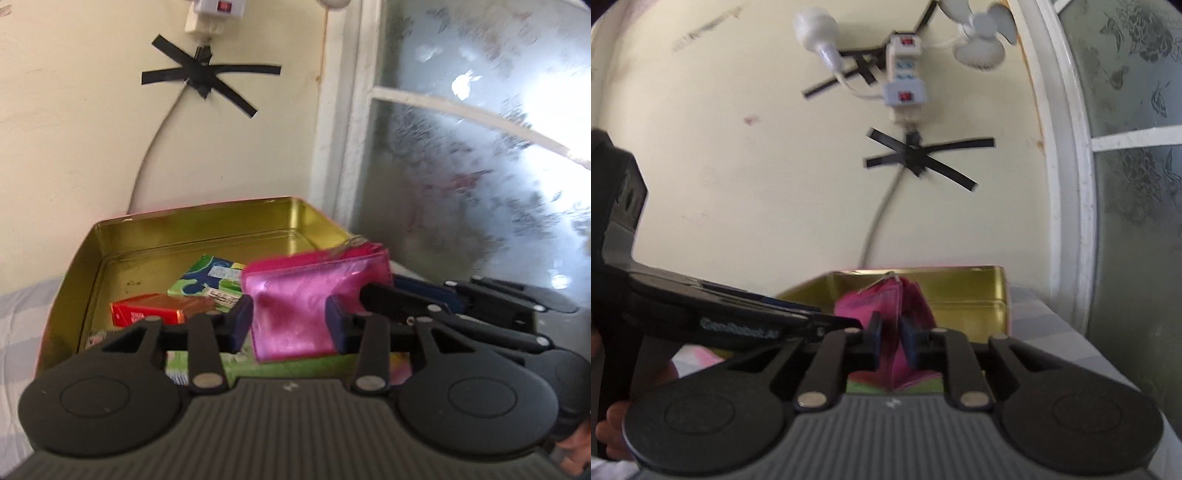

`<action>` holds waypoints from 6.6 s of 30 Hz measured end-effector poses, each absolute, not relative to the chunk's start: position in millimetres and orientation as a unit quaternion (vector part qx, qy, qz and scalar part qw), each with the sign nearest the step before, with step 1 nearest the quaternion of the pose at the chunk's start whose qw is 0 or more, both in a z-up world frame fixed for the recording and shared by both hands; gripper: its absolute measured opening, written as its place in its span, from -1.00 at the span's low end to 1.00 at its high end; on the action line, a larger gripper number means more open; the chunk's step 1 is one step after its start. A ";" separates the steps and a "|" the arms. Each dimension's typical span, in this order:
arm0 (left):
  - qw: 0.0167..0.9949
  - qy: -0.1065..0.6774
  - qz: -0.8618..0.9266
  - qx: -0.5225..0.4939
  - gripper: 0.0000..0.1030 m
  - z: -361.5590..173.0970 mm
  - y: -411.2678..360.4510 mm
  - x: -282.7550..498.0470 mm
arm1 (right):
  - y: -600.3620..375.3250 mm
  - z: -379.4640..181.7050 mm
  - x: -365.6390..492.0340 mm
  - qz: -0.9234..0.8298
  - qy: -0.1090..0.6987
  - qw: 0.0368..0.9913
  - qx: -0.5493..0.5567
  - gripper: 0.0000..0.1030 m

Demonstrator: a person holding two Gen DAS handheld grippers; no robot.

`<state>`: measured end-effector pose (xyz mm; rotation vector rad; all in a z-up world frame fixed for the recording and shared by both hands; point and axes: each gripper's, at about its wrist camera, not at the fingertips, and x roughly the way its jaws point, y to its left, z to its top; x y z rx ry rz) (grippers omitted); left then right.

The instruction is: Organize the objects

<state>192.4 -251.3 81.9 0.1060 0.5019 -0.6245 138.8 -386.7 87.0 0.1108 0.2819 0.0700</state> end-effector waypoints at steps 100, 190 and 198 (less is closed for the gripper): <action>0.878 0.367 -0.264 -0.157 0.66 11.8 18.1 98.7 | -223.6 38.4 20.1 0.099 0.266 0.955 0.090 0.69; 0.946 0.317 -0.064 0.028 0.59 6.4 59.4 122.8 | -146.7 33.7 139.1 0.113 0.328 0.935 0.067 0.08; 0.950 0.287 0.027 -0.121 0.59 8.3 164.8 130.0 | -81.4 40.6 188.9 0.193 0.344 0.918 0.041 0.02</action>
